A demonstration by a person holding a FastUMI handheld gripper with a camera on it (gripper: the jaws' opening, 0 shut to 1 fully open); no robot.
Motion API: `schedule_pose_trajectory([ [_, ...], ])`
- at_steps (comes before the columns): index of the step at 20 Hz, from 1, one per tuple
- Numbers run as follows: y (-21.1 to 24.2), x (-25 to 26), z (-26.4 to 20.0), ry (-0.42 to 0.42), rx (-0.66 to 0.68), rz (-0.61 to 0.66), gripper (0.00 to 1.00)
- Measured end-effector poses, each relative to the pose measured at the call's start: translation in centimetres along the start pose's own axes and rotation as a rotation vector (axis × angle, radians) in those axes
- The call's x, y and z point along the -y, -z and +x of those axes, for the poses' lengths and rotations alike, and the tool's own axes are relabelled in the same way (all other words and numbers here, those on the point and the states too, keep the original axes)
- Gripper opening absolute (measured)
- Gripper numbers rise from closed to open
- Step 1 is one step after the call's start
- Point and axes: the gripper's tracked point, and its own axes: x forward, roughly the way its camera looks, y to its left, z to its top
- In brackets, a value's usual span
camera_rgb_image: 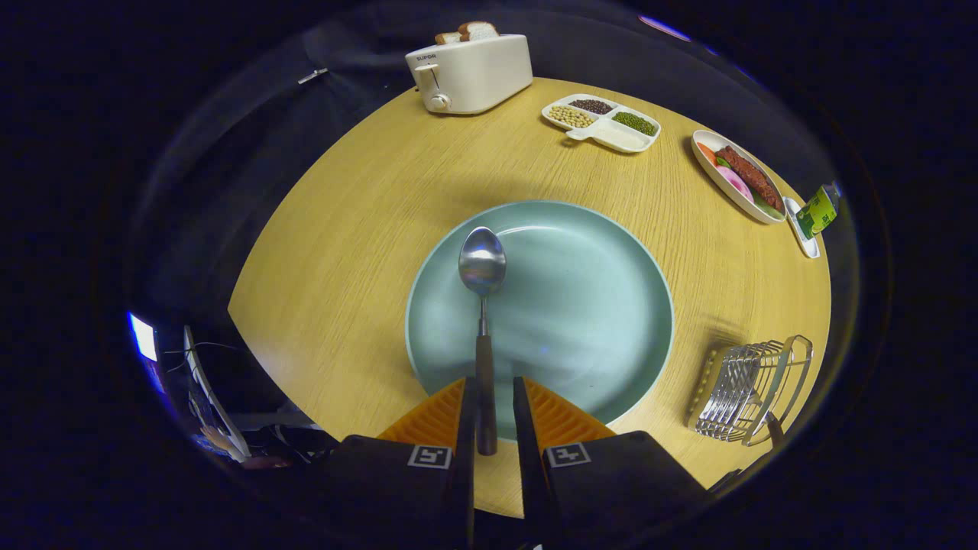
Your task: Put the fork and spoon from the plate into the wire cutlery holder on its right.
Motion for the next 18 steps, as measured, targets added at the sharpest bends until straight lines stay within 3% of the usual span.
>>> schedule_pose_trajectory([
  [7,0.5,-0.2,2.5,0.015,-0.057,-0.004,0.3],
  [9,0.6,-0.2,2.3,0.02,-0.071,0.002,0.12],
  [18,-1.4,0.7,-0.9,-0.043,-0.007,0.017,0.08],
])
